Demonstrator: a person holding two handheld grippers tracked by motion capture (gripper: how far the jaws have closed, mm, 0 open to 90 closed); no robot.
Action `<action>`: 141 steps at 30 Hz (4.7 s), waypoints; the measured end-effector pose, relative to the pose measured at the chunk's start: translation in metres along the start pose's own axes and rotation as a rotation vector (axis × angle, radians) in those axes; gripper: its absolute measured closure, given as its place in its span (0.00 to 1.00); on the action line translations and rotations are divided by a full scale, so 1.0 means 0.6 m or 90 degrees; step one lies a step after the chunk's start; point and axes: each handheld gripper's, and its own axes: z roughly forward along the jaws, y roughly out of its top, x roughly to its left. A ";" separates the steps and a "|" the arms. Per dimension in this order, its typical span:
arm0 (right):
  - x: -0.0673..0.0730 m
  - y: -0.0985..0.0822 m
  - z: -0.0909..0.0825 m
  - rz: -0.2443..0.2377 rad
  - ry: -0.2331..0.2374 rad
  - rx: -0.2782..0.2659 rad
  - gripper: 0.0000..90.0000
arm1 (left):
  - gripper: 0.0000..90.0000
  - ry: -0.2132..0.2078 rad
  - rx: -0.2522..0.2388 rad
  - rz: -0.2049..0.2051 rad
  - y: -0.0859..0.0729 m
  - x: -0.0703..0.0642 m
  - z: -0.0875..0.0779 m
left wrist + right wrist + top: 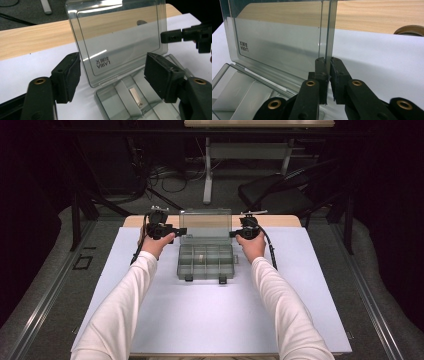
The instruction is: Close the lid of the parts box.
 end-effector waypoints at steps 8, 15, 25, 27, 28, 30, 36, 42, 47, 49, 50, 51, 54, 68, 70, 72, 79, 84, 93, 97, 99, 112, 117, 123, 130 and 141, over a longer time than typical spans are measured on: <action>0.001 -0.001 -0.001 -0.003 -0.001 -0.002 0.94 | 0.34 0.005 0.011 0.019 0.040 0.012 0.007; 0.000 -0.002 -0.001 -0.006 0.000 -0.007 0.94 | 0.35 0.030 0.019 0.008 0.058 0.032 0.021; 0.001 -0.004 -0.002 -0.010 0.001 -0.011 0.94 | 0.40 0.043 -0.016 -0.027 0.065 0.041 0.037; 0.001 -0.005 -0.002 -0.012 0.002 -0.015 0.94 | 0.43 0.035 -0.021 -0.038 0.062 0.044 0.042; 0.001 -0.005 -0.003 -0.011 0.001 -0.014 0.94 | 0.43 0.033 -0.022 -0.045 0.061 0.045 0.044; 0.001 -0.005 -0.003 -0.011 -0.001 -0.012 0.94 | 0.44 0.028 -0.020 -0.050 0.059 0.047 0.050; 0.001 -0.007 -0.003 -0.014 0.002 -0.020 0.94 | 0.48 0.010 -0.026 -0.064 0.056 0.051 0.066; 0.001 -0.008 -0.003 -0.018 0.004 -0.025 0.94 | 0.48 0.009 -0.025 -0.065 0.054 0.056 0.078; 0.001 -0.009 -0.004 -0.021 0.002 -0.026 0.94 | 0.48 0.014 -0.014 -0.057 0.050 0.059 0.087; 0.002 -0.010 -0.004 -0.021 0.000 -0.029 0.94 | 0.48 0.013 -0.013 -0.056 0.049 0.059 0.090; 0.002 -0.009 -0.005 -0.022 -0.002 -0.024 0.94 | 0.48 0.011 -0.013 -0.058 0.048 0.059 0.091; 0.002 -0.010 -0.004 -0.023 0.000 -0.029 0.94 | 0.48 0.007 -0.013 -0.060 0.048 0.059 0.092; 0.002 -0.010 -0.005 -0.026 -0.001 -0.030 0.94 | 0.49 -0.002 -0.016 -0.058 0.048 0.057 0.097; 0.002 -0.011 -0.005 -0.028 0.000 -0.031 0.94 | 0.68 -0.004 -0.011 -0.053 0.046 0.062 0.093; 0.001 -0.011 -0.005 -0.030 0.001 -0.032 0.94 | 0.74 -0.002 -0.013 -0.054 0.046 0.064 0.091; 0.001 -0.011 -0.004 -0.033 0.000 -0.033 0.94 | 0.77 -0.003 -0.013 -0.056 0.046 0.065 0.089; 0.002 -0.011 -0.005 -0.031 -0.003 -0.030 0.94 | 0.88 0.011 -0.013 -0.048 0.045 0.066 0.086; 0.002 -0.012 -0.005 -0.031 -0.002 -0.036 0.94 | 0.93 0.007 -0.016 -0.044 0.043 0.069 0.083; 0.003 -0.013 -0.006 -0.038 -0.001 -0.039 0.93 | 0.93 0.003 -0.025 -0.032 0.040 0.069 0.079; 0.004 -0.012 -0.007 -0.043 -0.004 -0.033 0.90 | 0.93 0.004 -0.029 -0.030 0.038 0.067 0.077; 0.006 -0.011 -0.007 -0.045 -0.011 -0.036 0.86 | 0.93 -0.002 -0.037 -0.030 0.035 0.068 0.076; 0.016 0.000 -0.031 -0.076 -0.041 -0.042 0.75 | 0.94 0.000 -0.073 -0.013 0.020 0.060 0.064; 0.022 0.007 -0.053 -0.083 -0.040 -0.046 0.87 | 0.94 0.005 -0.096 -0.006 0.012 0.054 0.057; 0.032 0.018 -0.082 -0.089 -0.021 -0.055 1.00 | 0.94 0.007 -0.118 0.011 0.001 0.045 0.046; 0.049 0.041 -0.112 -0.096 -0.018 -0.058 1.00 | 0.94 0.020 -0.147 0.034 -0.017 0.032 0.030; 0.091 0.101 -0.149 -0.110 -0.019 -0.087 1.00 | 0.94 0.021 -0.167 0.060 -0.036 0.019 0.013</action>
